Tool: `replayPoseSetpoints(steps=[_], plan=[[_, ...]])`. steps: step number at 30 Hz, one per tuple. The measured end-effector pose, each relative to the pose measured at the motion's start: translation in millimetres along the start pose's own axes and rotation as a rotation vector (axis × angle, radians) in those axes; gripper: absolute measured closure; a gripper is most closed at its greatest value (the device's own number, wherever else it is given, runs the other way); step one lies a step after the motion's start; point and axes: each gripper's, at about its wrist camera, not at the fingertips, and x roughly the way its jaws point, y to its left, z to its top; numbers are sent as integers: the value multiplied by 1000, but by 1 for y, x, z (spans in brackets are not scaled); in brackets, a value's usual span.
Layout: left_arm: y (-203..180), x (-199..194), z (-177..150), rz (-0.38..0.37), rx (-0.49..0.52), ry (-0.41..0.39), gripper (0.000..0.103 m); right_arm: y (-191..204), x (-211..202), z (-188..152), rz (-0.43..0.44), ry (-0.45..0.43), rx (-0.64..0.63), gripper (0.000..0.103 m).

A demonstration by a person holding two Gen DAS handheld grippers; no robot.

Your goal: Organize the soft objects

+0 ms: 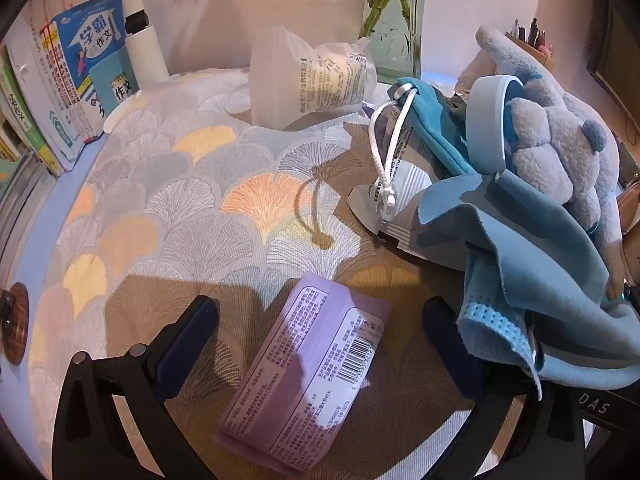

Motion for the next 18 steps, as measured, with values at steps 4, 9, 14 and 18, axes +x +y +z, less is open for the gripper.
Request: replayPoseSetpoints(steps=[4,9,14,18], plan=[[0,0,0,5,-1,3,0,0,0,0,0,1,0,0],[-3,-11,-10,-9,24,42,0,0,-2,-2,1,38,9,0],[-2,-41,-46,-63,70,63,1,-2,-21,-26,53,115,-60,0],[-1,-82,-75,-94,118,-54,1,-7,-54,-68,69,79,-96,0]])
